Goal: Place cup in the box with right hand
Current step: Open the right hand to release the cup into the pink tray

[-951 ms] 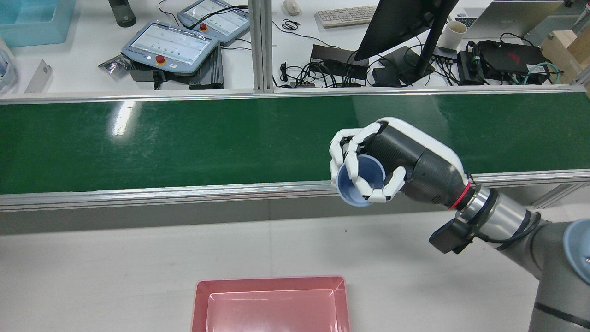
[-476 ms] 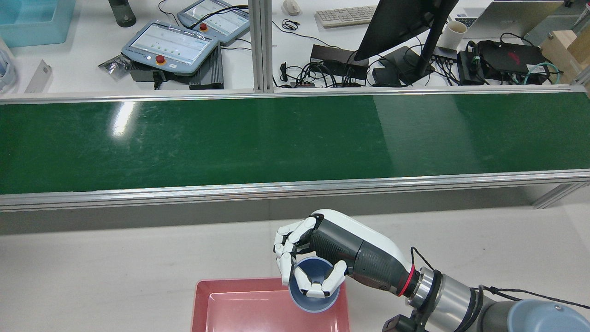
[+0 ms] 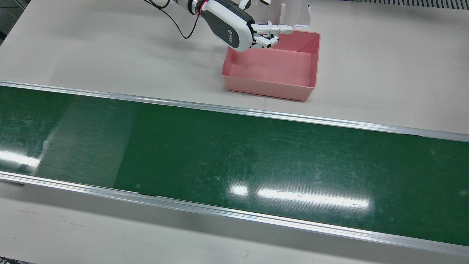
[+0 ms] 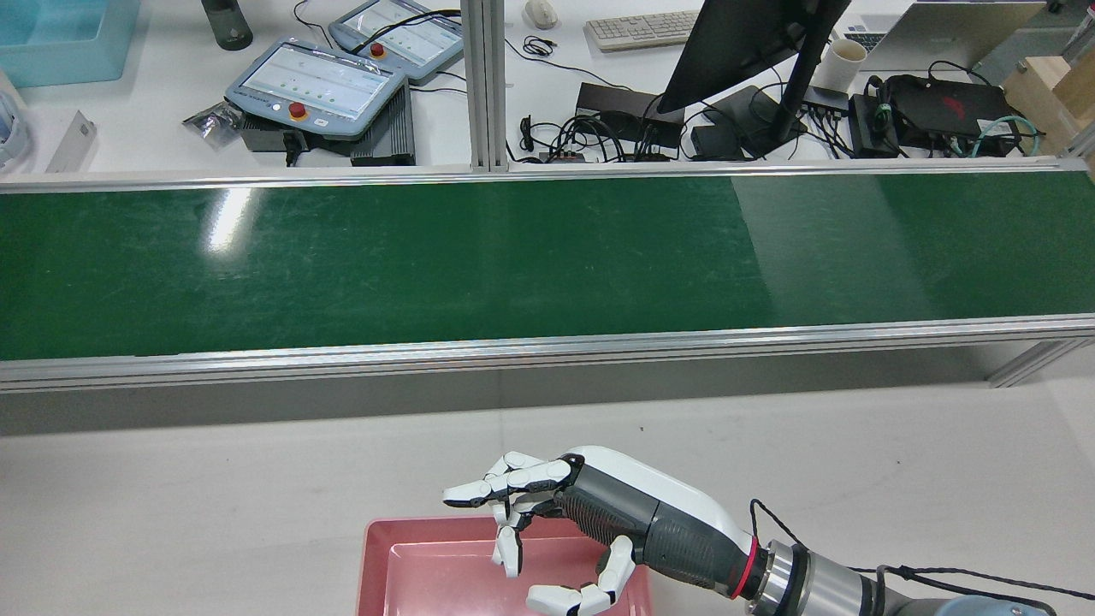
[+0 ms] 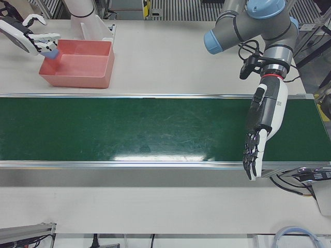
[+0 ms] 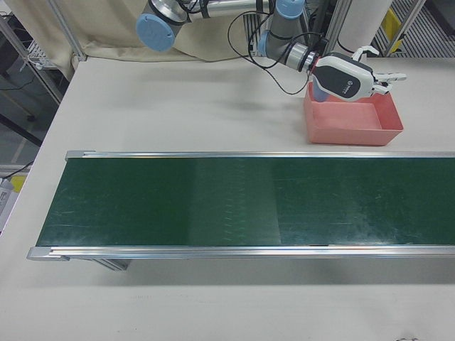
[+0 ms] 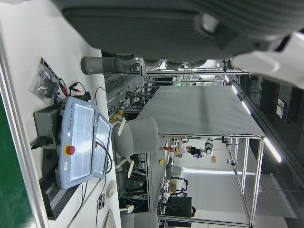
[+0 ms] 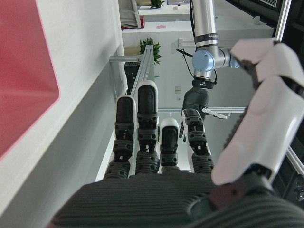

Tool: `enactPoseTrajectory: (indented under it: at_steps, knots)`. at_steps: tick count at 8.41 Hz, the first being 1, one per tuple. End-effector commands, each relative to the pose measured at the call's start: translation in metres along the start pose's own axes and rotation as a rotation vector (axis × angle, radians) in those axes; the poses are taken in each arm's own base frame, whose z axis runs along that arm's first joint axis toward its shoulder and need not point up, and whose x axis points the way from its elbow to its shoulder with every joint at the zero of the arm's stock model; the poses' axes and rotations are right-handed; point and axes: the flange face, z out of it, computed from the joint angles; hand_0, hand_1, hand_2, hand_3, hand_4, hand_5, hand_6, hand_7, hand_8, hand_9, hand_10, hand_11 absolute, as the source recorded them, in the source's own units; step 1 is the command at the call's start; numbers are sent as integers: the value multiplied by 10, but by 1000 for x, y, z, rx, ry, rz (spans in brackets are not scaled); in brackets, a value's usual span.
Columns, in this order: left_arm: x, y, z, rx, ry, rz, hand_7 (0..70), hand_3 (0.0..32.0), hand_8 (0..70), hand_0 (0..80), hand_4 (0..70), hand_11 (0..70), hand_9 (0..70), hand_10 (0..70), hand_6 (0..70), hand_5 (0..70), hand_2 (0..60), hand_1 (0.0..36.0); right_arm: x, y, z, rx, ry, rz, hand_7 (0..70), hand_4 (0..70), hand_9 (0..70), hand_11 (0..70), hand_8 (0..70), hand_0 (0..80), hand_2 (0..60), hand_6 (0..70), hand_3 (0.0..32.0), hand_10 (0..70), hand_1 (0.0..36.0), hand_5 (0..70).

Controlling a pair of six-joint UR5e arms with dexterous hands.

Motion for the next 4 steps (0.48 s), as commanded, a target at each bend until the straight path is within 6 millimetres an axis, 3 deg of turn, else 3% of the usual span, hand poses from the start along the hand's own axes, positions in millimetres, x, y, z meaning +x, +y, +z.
enactPoseTrajectory:
  at_steps: [1, 2, 3, 4]
  knots:
    - [0, 0, 0, 0, 1, 0, 0, 0, 0, 0, 0, 0, 0, 0, 0, 0, 0, 0, 6, 3, 0, -3, 5, 2, 503, 143, 86, 0, 9, 481, 29, 97, 0, 0, 71, 23]
    - [0, 0, 0, -1, -1, 0, 0, 0, 0, 0, 0, 0, 0, 0, 0, 0, 0, 0, 6, 4, 0, -4, 3, 3, 477, 151, 81, 0, 8, 485, 17, 92, 0, 0, 69, 23]
    - [0, 0, 0, 0, 1, 0, 0, 0, 0, 0, 0, 0, 0, 0, 0, 0, 0, 0, 5, 5, 0, -6, 2, 6, 504, 101, 86, 0, 9, 470, 95, 97, 0, 0, 108, 24]
    - [0, 0, 0, -1, -1, 0, 0, 0, 0, 0, 0, 0, 0, 0, 0, 0, 0, 0, -7, 6, 1, -10, -19, 8, 543, 138, 94, 0, 11, 480, 40, 105, 0, 0, 84, 26]
